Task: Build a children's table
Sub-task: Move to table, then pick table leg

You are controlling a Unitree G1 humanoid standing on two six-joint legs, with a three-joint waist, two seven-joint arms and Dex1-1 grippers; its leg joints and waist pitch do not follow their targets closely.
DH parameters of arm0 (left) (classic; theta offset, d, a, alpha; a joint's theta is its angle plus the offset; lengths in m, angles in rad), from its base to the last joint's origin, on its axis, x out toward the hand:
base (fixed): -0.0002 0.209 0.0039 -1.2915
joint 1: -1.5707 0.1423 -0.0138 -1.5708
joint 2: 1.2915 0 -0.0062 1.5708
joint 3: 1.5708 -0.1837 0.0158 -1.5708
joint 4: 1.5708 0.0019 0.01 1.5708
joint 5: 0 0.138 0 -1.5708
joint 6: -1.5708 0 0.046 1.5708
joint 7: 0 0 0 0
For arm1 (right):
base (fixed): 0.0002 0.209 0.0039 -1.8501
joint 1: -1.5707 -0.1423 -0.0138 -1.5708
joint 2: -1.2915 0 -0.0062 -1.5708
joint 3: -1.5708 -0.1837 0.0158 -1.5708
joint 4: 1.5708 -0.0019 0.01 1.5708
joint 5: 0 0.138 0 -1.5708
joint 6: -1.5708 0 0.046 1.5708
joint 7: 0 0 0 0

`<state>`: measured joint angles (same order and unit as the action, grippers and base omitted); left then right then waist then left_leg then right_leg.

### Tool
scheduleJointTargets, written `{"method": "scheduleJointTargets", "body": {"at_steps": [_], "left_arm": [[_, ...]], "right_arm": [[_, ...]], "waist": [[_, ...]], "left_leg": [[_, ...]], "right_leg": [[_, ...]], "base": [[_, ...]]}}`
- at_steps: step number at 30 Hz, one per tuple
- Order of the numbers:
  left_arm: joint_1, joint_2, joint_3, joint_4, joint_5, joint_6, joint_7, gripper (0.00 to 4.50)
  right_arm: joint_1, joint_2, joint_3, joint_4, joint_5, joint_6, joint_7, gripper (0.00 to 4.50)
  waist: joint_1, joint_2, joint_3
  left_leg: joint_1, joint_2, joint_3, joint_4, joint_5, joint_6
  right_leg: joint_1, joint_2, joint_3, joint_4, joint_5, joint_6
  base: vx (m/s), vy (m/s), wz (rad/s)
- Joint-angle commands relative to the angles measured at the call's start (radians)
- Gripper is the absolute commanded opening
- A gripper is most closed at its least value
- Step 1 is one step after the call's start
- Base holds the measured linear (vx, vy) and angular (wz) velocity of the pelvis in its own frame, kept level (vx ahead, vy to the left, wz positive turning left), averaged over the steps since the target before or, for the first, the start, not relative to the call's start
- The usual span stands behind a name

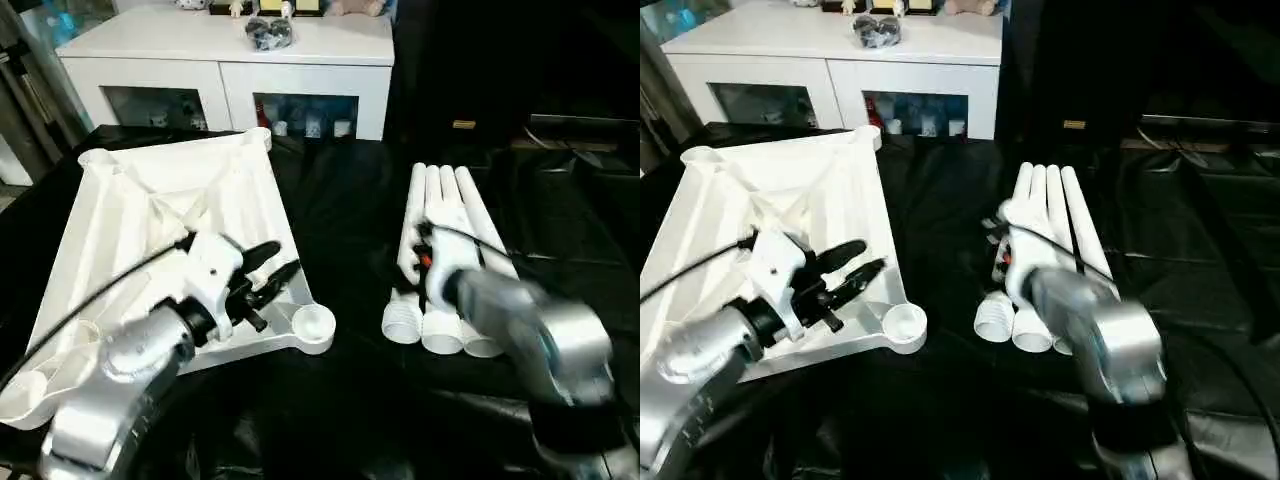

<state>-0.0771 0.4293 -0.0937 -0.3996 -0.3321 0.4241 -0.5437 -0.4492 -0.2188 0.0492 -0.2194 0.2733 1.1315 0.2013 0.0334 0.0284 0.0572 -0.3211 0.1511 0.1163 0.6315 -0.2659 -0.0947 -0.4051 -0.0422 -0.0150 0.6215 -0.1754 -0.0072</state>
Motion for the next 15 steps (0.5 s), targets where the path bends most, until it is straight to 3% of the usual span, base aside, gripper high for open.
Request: {"method": "scheduleJointTargets", "body": {"at_steps": [1,3,5,8,15], "left_arm": [[-0.006,0.027,-0.006,-0.023,-0.005,0.016,-0.033,2.50],[-0.007,0.035,-0.011,-0.027,-0.005,0.019,-0.044,2.67],[-0.006,0.041,-0.016,-0.032,-0.001,0.023,-0.049,2.86],[-0.001,0.058,-0.023,-0.039,-0.002,0.043,-0.062,3.03],[0.013,0.114,-0.051,-0.061,-0.032,0.076,-0.143,3.03]], "right_arm": [[-0.031,0.000,0.006,0.035,-0.019,0.054,-0.027,4.49],[-0.047,0.003,0.002,0.045,-0.026,0.074,-0.041,4.50],[-0.063,0.006,-0.002,0.058,-0.038,0.110,-0.061,4.50],[-0.073,0.012,-0.012,0.085,-0.041,0.138,-0.074,4.50],[-0.105,0.042,-0.042,0.208,-0.071,0.158,-0.119,4.50]], "waist": [[0.004,0.001,-0.055],[0.004,0.000,-0.061],[0.005,0.002,-0.064],[0.006,-0.001,-0.064],[0.004,0.001,-0.054]], "left_leg": [[-0.020,0.031,0.003,-0.083,-0.069,-0.027],[-0.028,0.031,0.004,-0.081,-0.006,-0.033],[-0.030,0.031,0.006,-0.078,0.034,-0.038],[-0.035,0.030,0.007,-0.077,0.052,-0.038],[-0.031,0.031,0.009,-0.086,-0.069,-0.056]], "right_leg": [[0.044,-0.059,0.042,-0.074,-0.286,-0.154],[0.054,-0.059,0.039,-0.062,-0.183,-0.174],[0.056,-0.057,0.038,-0.056,-0.118,-0.183],[0.062,-0.058,0.039,-0.052,-0.071,-0.192],[0.052,-0.062,0.040,-0.067,-0.266,-0.166]], "base": [[0.000,0.000,0.00],[0.000,0.000,0.00],[0.000,0.000,0.00],[0.000,0.000,0.00],[0.000,0.000,0.00]]}}
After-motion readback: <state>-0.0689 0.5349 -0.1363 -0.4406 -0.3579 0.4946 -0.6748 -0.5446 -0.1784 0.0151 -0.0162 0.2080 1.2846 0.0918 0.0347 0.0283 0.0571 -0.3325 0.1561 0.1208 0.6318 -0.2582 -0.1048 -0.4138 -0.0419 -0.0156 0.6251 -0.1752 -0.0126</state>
